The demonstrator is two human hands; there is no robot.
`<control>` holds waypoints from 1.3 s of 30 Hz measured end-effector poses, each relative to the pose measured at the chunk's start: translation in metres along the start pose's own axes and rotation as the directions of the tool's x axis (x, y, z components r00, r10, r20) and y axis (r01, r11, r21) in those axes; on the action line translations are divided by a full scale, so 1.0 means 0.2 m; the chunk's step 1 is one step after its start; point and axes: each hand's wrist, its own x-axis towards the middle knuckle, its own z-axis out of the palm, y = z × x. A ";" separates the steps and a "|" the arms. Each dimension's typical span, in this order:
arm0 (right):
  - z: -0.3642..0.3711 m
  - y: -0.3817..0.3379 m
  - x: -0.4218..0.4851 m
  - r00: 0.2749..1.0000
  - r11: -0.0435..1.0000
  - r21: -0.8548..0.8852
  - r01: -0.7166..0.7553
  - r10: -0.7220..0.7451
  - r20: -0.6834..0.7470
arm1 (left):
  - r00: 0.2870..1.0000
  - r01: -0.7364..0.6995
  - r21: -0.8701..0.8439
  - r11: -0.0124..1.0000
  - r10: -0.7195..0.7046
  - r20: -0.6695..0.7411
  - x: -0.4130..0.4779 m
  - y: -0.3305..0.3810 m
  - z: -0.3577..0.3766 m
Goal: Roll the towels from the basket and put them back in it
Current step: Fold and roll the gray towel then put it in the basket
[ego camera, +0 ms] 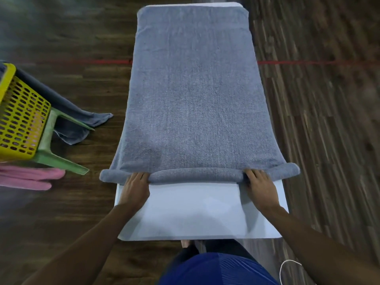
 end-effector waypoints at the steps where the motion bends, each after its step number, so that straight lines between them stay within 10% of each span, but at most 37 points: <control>1: -0.01 0.00 0.00 1.000 1.000 -0.017 0.008 -0.008 0.015 | 1.000 -0.005 0.014 1.000 0.005 0.028 0.00 0.00 -0.01; 6: -0.07 0.02 0.05 0.990 1.000 -0.020 0.009 -0.006 0.138 | 0.967 0.035 -0.017 0.999 -0.030 0.251 0.04 -0.05 -0.04; 14: -0.02 0.02 0.04 0.992 0.998 -0.025 0.052 -0.054 -0.110 | 0.988 -0.091 0.029 0.995 0.094 -0.119 0.03 -0.01 0.02; 26: -0.12 0.04 0.15 0.966 0.993 -0.121 -0.004 0.035 0.256 | 0.989 0.021 -0.051 0.998 -0.014 0.146 0.08 0.03 -0.03; 32: -0.05 0.03 0.16 0.993 0.999 0.009 -0.037 0.038 -0.112 | 0.998 -0.023 0.060 0.998 0.027 -0.053 0.12 -0.02 -0.02; 39: -0.01 -0.01 0.12 0.999 0.999 -0.011 0.031 -0.031 0.010 | 0.999 -0.041 0.073 0.996 0.040 0.008 0.09 0.03 0.02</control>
